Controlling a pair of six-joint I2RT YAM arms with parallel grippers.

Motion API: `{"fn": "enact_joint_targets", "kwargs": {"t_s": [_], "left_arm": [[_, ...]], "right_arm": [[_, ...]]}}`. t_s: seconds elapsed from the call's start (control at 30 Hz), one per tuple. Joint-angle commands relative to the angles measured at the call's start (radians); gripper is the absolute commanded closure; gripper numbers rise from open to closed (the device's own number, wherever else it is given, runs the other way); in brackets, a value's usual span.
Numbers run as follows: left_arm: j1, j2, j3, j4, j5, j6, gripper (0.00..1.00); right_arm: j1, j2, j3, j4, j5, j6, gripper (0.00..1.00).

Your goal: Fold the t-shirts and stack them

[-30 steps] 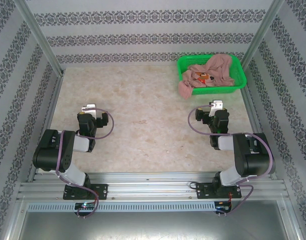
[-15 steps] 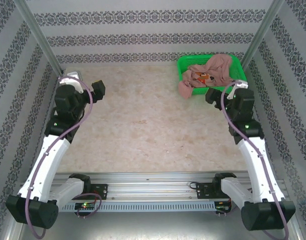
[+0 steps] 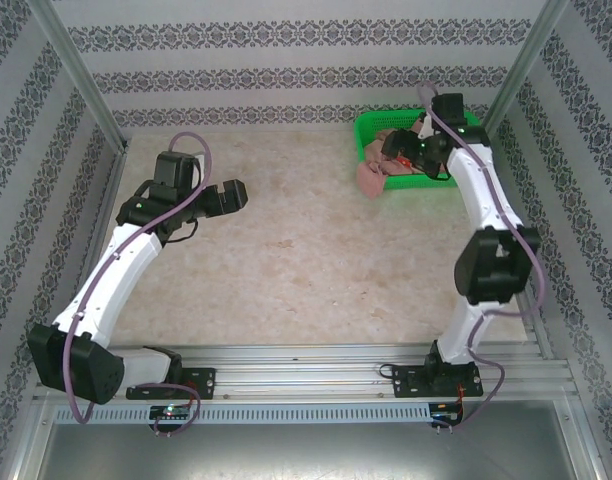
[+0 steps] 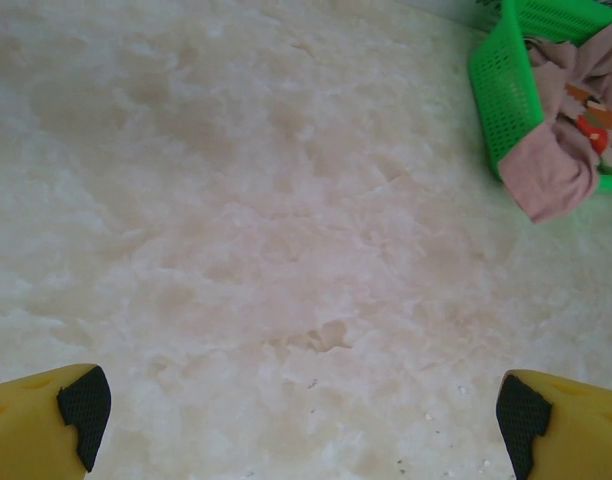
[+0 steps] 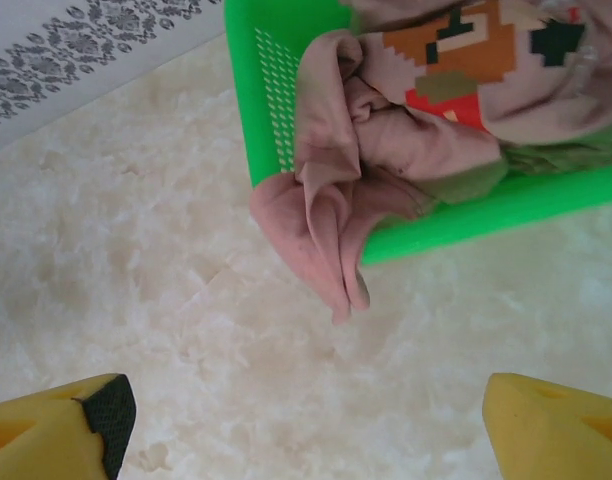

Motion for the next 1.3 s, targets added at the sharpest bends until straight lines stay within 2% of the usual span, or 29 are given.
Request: {"fn": "enact_joint_targets", "kwargs": {"t_s": [0.0, 0.23, 0.37, 0.5, 0.6, 0.7, 0.77, 0.9, 1.17, 1.27], "left_arm": [[-0.016, -0.041, 0.024, -0.052, 0.034, -0.006, 0.00], [-0.017, -0.111, -0.002, -0.104, 0.006, 0.000, 0.00], [-0.016, -0.151, -0.016, -0.126, -0.011, -0.007, 0.00], [-0.013, -0.175, -0.024, -0.156, -0.018, -0.010, 0.00], [-0.012, -0.191, -0.033, -0.170, -0.036, -0.012, 0.00], [-0.011, -0.204, -0.034, -0.176, -0.048, -0.009, 0.00], [-0.010, -0.211, -0.037, -0.176, -0.055, -0.004, 0.00], [-0.004, -0.215, -0.051, -0.169, -0.055, 0.004, 0.00], [0.026, -0.191, -0.065, -0.109, -0.013, 0.002, 0.00], [0.031, -0.173, -0.066, -0.076, -0.001, -0.004, 0.00]], "right_arm": [[-0.005, 0.125, 0.139, -0.109, -0.052, -0.003, 0.16], [-0.002, 0.361, 0.347, -0.098, -0.085, 0.040, 0.28], [0.000, 0.463, 0.435, -0.108, -0.064, 0.073, 0.34], [0.010, 0.532, 0.483, -0.095, -0.084, 0.093, 0.37], [0.018, 0.557, 0.502, -0.069, -0.114, 0.116, 0.46], [0.020, 0.557, 0.508, -0.046, -0.124, 0.144, 0.64], [0.021, 0.547, 0.516, -0.042, -0.143, 0.161, 0.80], [0.021, 0.518, 0.552, -0.062, -0.190, 0.176, 1.00], [0.016, 0.353, 0.657, -0.051, -0.267, 0.208, 1.00], [0.015, 0.302, 0.695, -0.091, -0.233, 0.194, 1.00]]}}
